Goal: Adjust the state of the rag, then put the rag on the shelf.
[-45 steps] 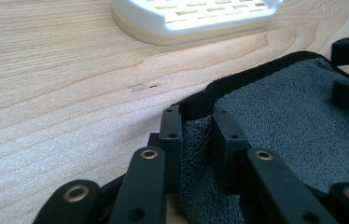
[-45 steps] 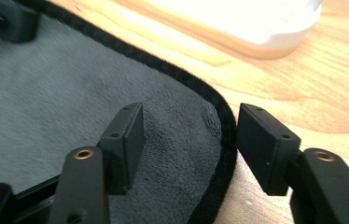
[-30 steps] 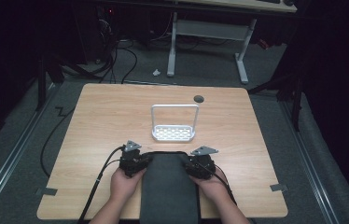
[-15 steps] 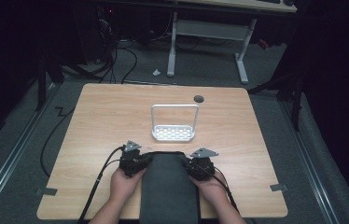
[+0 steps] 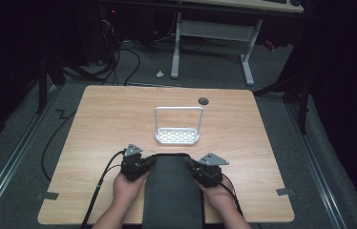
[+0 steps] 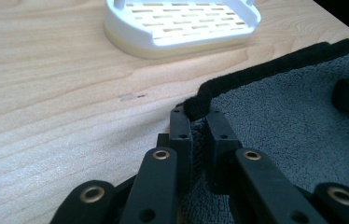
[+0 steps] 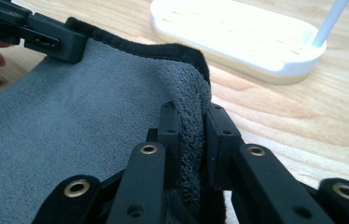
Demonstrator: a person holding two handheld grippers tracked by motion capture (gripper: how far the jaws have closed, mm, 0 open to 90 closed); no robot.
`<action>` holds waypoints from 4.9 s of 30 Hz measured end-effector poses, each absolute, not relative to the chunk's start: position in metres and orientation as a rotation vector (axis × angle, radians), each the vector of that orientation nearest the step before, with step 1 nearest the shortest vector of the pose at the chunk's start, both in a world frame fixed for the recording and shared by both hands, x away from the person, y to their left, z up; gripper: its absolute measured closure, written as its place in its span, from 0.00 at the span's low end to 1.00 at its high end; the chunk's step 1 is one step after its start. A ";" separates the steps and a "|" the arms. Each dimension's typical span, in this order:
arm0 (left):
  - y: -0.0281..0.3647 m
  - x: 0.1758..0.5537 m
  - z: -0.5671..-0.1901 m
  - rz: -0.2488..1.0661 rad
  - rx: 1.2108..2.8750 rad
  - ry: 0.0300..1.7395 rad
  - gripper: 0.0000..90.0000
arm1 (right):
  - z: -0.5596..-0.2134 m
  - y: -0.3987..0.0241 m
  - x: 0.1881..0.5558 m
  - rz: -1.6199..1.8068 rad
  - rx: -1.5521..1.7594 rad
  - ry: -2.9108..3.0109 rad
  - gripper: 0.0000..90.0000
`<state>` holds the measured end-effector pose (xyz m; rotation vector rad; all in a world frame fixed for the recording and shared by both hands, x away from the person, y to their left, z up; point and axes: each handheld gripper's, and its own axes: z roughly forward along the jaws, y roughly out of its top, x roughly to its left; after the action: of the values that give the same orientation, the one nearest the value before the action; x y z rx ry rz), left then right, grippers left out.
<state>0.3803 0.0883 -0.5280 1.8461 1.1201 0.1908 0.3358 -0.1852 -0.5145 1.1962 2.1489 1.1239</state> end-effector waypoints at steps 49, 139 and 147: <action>0.084 0.390 -0.399 0.428 1.638 0.866 0.93 | -0.404 -0.192 0.343 1.257 1.083 1.823 0.88; 0.069 0.538 -0.437 0.339 1.793 0.934 0.94 | -0.408 -0.224 0.498 1.266 1.194 1.986 0.87; 0.072 0.538 -0.448 0.294 1.799 0.944 0.94 | -0.422 -0.229 0.499 1.311 1.240 2.000 0.87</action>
<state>0.5383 0.0715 -0.4480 1.7988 0.9438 0.2937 0.4995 -0.2293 -0.4219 1.2404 1.9998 1.3108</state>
